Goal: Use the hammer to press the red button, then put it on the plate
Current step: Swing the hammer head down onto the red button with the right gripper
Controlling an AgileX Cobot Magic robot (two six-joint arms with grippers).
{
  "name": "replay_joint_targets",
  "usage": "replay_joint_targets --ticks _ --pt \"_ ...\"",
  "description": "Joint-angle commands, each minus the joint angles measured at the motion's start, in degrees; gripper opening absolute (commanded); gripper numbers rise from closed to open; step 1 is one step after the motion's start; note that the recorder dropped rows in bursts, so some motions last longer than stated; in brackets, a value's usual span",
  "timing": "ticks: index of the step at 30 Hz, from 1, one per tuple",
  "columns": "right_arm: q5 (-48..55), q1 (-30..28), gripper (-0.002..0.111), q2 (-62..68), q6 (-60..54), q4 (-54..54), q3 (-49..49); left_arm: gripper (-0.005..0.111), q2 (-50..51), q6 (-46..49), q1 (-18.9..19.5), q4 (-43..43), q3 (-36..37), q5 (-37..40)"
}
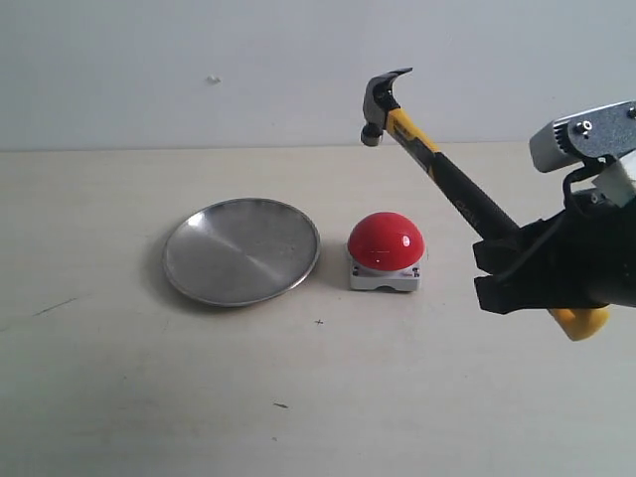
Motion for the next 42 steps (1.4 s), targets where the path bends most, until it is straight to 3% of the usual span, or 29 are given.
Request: replay_joint_targets --ticks 1,16,42 --pt "-4.5 -2.1 0.0 -1.3 6.0 -4.6 1.6 0.0 0.1 -0.3 -0.4 0.2 0.0 -0.9" --pt "0.1 -3.2 0.0 1.1 6.4 -4.6 2.1 0.0 0.1 -0.3 -0.4 0.2 0.0 -0.9" --pt "-0.7 -3.2 0.0 -1.3 6.4 -4.5 -1.3 0.0 0.1 -0.3 -0.4 0.2 0.0 -1.0"
